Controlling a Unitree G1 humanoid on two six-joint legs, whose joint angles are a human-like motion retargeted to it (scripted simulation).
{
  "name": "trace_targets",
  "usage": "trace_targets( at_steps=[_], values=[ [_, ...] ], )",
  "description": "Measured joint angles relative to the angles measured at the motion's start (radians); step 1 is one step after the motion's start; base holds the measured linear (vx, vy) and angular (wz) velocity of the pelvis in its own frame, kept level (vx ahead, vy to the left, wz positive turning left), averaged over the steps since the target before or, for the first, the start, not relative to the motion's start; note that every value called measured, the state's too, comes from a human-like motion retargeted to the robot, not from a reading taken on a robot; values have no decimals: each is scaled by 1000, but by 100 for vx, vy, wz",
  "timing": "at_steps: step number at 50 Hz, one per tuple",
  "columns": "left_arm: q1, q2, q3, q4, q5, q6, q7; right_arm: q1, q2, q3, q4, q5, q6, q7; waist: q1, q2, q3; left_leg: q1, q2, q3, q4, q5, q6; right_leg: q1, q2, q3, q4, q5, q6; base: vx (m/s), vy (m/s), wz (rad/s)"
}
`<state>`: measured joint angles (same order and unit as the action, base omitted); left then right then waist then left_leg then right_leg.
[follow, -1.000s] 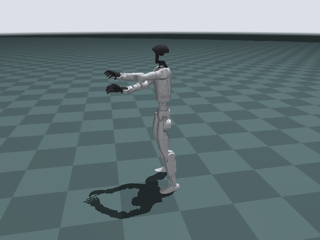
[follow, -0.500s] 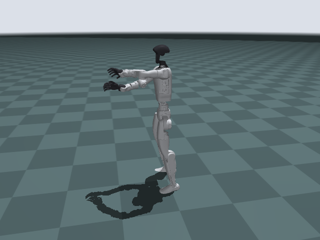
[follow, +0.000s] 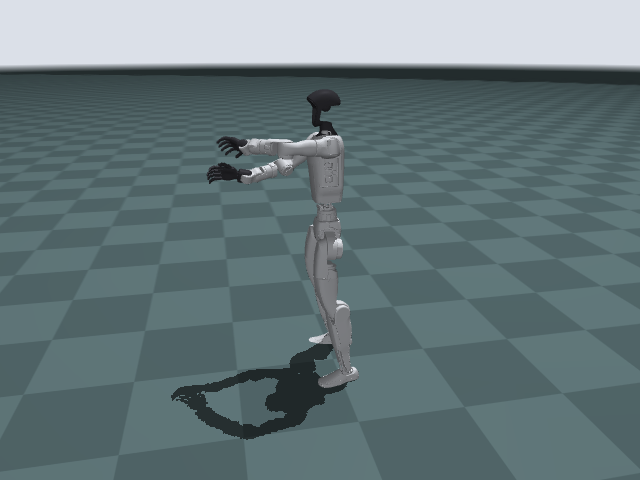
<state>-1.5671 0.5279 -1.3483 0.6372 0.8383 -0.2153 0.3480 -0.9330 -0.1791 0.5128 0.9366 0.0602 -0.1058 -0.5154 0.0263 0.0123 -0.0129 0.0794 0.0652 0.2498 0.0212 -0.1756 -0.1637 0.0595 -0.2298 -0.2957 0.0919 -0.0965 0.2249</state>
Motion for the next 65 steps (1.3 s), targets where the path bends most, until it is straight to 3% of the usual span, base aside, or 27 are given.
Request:
trace_targets(
  at_steps=[42, 48, 58, 65],
  values=[
    [-12, 38, 17, -7, 10, 2, 49, 35, 22, -1, -1, 15, -23, 2, -12, 6, -7, -10, 3, -7, 0, 6, -3, -3, 4, -7, -5, -1, -1, 0, 0, 0],
    [110, 40, 209, 27, -201, -22, 11, 38, 14, -13, -8, 24, -18, 50, -1, -14, -9, -4, 7, -4, 1, 2, -4, 1, 8, -4, -5, -4, -3, 0, 0, 0],
    [591, -45, 761, 22, -929, -37, -145, 61, -51, -64, -70, 139, -1, 162, 51, -58, 4, 14, 14, 8, 1, -6, -2, 9, 16, 11, -2, -6, -7, 0, 0, 0],
    [889, -105, 948, 60, -1181, -63, -123, 91, -80, -85, -113, 217, -31, 164, 86, -89, 25, 16, 14, 12, -1, -7, 1, 6, 16, 17, -2, -3, -3, 0, 0, 0]
  ],
)
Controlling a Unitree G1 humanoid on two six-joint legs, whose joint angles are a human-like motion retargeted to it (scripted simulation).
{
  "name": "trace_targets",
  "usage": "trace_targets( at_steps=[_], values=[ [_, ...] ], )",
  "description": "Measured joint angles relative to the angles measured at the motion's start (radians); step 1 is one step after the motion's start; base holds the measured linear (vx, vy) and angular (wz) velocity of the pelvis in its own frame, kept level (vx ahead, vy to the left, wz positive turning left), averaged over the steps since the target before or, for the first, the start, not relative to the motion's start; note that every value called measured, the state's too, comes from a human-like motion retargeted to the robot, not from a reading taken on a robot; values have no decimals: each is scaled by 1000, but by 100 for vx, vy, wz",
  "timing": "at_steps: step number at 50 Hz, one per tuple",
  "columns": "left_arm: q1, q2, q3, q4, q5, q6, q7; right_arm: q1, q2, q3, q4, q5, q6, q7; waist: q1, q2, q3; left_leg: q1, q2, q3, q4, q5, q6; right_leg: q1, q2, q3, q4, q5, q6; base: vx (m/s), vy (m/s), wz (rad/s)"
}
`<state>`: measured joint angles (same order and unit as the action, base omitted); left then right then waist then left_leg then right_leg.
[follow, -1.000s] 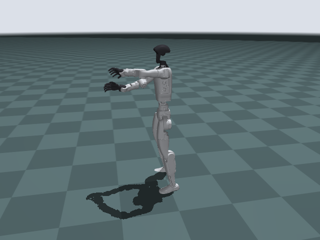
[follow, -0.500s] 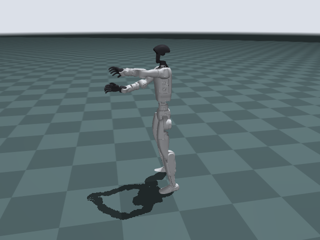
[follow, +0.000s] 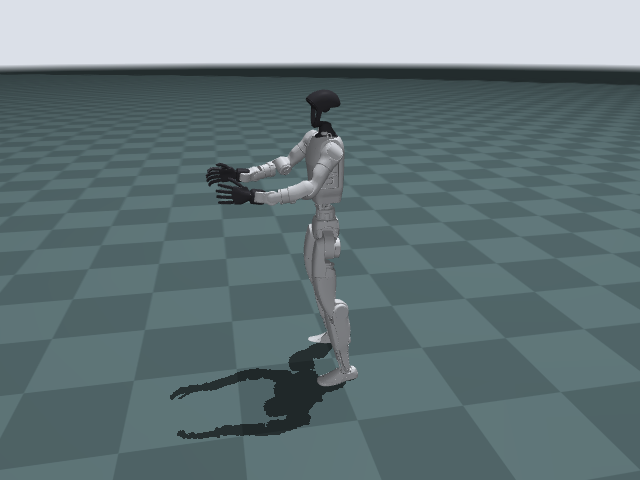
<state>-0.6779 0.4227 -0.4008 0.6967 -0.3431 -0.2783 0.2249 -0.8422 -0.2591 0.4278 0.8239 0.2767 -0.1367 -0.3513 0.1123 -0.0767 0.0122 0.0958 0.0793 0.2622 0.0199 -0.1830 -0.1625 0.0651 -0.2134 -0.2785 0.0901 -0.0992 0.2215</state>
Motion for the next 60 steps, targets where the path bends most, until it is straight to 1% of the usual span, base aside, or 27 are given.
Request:
trace_targets(
  at_steps=[5, 10, 15, 19, 25, 28, 32, 40, 45, 51, 55, 60],
  values=[
    [118, -34, 38, 30, -28, -18, 33, 15, 0, -7, -19, -3, -17, -35, 17, -17, 16, -4, -3, 2, -2, 1, 3, -5, -2, 3, -2, 4, 5, 0, 0, 0],
    [200, -47, 35, 47, 7, -12, 7, 17, 11, -6, -28, -11, -23, -35, 26, -30, 31, -8, -5, 7, -2, 2, 7, -13, -3, 9, -4, 10, 8, 0, 0, 0],
    [287, -48, 28, 100, 69, 17, -48, 8, 20, 1, -26, -42, -17, -12, 32, -40, 44, -10, -6, 18, -3, 2, 12, -22, -3, 22, -5, 16, 13, 0, 0, 0],
    [367, -45, 29, 191, 139, 50, -64, 2, 16, 5, -60, -95, -14, -16, 38, -45, 55, -9, -7, 33, -4, 1, 16, -32, -2, 37, -6, 20, 20, -1, 0, -14],
    [521, -37, 49, 351, 224, 95, -39, -19, -37, 3, -253, -183, -33, -52, 46, -52, 65, -8, -7, 58, -9, 0, 22, -48, 1, 62, -9, 27, 35, 0, 0, -22],
    [622, -29, 76, 396, 222, 100, -30, -67, -95, -1, -385, -210, -48, -67, 53, -55, 65, -9, -3, 71, -12, 0, 23, -58, 7, 74, -12, 31, 40, 1, -1, -22],
    [767, -14, 130, 408, 167, 92, -36, -190, -201, -3, -525, -217, -64, -88, 65, -59, 56, -12, 4, 84, -16, 0, 22, -69, 17, 86, -18, 35, 40, 1, -1, -10],
    [975, -2, 252, 385, 39, 85, -56, -538, -454, 63, -650, -170, -79, -172, 88, -66, 25, -22, 6, 82, -17, -2, 11, -74, 17, 81, -24, 31, 40, 0, 0, 0],
    [1026, -6, 298, 351, 8, 76, -69, -721, -608, 145, -777, -180, -99, -227, 98, -66, 2, -31, 3, 62, -15, -3, 0, -67, 12, 60, -26, 22, 40, 4, 1, 18],
    [1055, -13, 324, 286, -45, 50, -126, -929, -765, 252, -973, -250, -121, -268, 98, -63, -26, -45, -3, 33, -13, -2, -12, -58, 3, 29, -28, 10, 40, 4, 1, 26],
    [1060, -12, 322, 264, -63, 39, -150, -1084, -830, 335, -1064, -299, -127, -305, 91, -60, -45, -54, -7, 18, -12, 0, -20, -56, -2, 13, -29, 5, 40, 3, 1, 21],
    [1053, -7, 300, 270, -41, 32, -148, -1275, -861, 442, -1110, -362, -124, -356, 78, -52, -65, -64, -9, 10, -14, 4, -29, -60, -5, 5, -31, 3, 40, 0, 0, 0]
  ],
)
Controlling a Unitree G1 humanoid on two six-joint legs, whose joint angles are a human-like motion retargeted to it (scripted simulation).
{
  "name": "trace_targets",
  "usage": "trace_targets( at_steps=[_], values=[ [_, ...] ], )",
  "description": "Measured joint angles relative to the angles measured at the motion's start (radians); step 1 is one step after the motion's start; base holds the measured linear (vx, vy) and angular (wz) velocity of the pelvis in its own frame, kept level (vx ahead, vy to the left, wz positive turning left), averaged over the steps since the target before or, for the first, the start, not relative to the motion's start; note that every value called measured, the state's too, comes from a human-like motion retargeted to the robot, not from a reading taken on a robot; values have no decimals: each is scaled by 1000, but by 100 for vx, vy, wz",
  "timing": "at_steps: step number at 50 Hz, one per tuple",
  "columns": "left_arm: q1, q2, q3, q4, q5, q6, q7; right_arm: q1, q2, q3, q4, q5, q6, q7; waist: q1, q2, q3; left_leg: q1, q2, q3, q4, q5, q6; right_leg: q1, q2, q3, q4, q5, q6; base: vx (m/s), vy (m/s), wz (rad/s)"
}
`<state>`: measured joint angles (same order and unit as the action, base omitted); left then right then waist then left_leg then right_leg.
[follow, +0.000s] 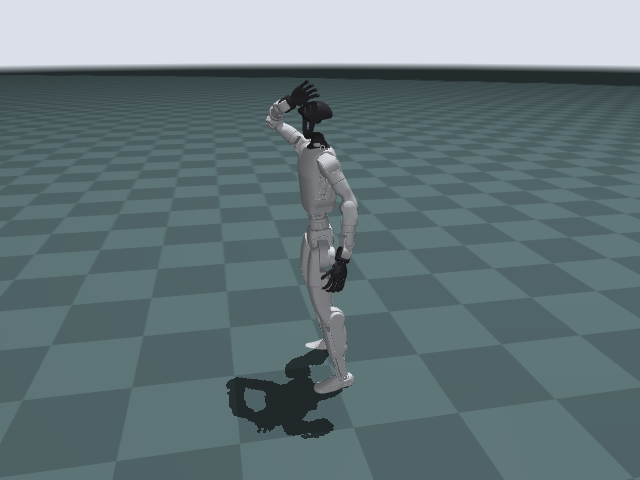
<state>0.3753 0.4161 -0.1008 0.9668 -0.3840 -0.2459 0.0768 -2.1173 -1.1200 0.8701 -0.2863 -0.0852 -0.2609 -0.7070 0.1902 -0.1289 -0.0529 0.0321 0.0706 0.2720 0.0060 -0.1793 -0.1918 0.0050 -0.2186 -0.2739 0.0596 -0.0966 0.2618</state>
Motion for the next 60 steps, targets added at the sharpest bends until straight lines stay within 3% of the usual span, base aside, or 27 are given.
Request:
trace_targets(
  at_steps=[34, 51, 60],
  values=[
    [43, 15, -3, 11, 65, -74, 18, -476, -58, 372, 52, -235, -4, -161, -51, 30, -1, -11, 32, 60, -9, 8, -22, -50, 40, 56, -9, 23, 0, 0, 0, -2],
    [39, 1, -10, 24, 70, -78, 31, -523, -47, 435, 253, -169, -8, -156, -47, 28, 1, -8, 30, 60, -7, 8, -27, -47, 36, 57, -6, 23, 0, 0, 0, 0],
    [38, -9, -8, 24, 65, -83, 34, -488, -58, 397, 162, -175, -30, -183, -39, 31, 4, -9, 30, 59, -8, 10, -25, -47, 38, 57, -7, 23, 0, 0, 0, 0]
  ],
)
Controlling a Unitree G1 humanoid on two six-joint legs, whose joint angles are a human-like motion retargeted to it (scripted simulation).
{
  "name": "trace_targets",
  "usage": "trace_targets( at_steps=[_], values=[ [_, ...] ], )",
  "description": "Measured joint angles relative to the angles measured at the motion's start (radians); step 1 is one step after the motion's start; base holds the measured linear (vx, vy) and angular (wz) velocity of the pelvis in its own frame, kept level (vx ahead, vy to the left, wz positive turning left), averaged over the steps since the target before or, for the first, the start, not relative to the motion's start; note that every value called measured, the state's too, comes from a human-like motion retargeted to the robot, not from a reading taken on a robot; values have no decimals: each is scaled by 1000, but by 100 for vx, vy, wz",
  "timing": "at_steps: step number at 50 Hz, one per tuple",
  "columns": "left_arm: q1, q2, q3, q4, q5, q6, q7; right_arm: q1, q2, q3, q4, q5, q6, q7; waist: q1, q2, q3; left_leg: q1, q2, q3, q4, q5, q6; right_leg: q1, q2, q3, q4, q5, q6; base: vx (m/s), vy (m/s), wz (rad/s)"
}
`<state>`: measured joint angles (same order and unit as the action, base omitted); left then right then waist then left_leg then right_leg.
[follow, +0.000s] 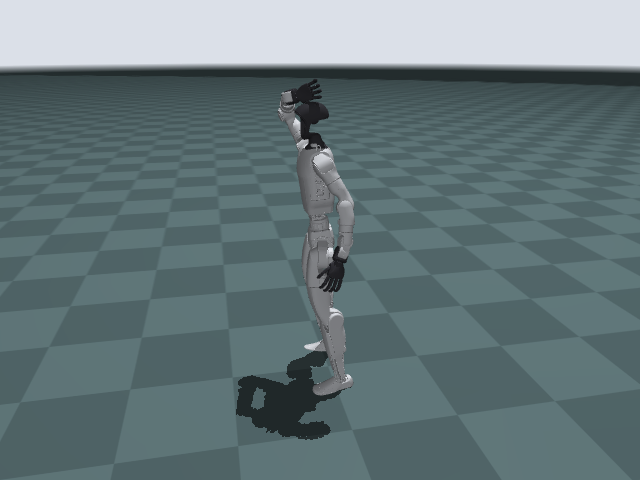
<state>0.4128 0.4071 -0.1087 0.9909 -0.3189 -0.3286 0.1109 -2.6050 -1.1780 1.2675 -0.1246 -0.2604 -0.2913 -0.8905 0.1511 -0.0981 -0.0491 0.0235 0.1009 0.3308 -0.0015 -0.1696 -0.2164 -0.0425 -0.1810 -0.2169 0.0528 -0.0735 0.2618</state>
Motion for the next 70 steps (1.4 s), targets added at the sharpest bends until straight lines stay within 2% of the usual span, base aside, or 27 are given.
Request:
trace_targets(
  at_steps=[40, 48, 70],
  values=[
    [5, -28, 1, 18, -3, -3, 12, 8, -12, 4, -10, -23, 10, -15, -10, 3, 4, -2, -1, -2, -1, 4, 0, -1, -1, -1, -1, 1, 0, 0, 0, 0],
    [2, -34, 4, 19, -6, 11, 18, -3, 0, 22, 44, -1, 37, 6, -13, 3, 3, 1, -3, -2, -1, 3, 1, 1, -3, -1, 0, -1, 0, 0, 0, 0],
    [-5, -45, -1, 26, -10, 7, 41, 11, -1, 18, 53, 12, 35, -48, -14, 11, 5, 1, -1, 3, -2, 1, -1, -1, -1, 3, 0, -1, 0, 0, 0, 0]
  ],
)
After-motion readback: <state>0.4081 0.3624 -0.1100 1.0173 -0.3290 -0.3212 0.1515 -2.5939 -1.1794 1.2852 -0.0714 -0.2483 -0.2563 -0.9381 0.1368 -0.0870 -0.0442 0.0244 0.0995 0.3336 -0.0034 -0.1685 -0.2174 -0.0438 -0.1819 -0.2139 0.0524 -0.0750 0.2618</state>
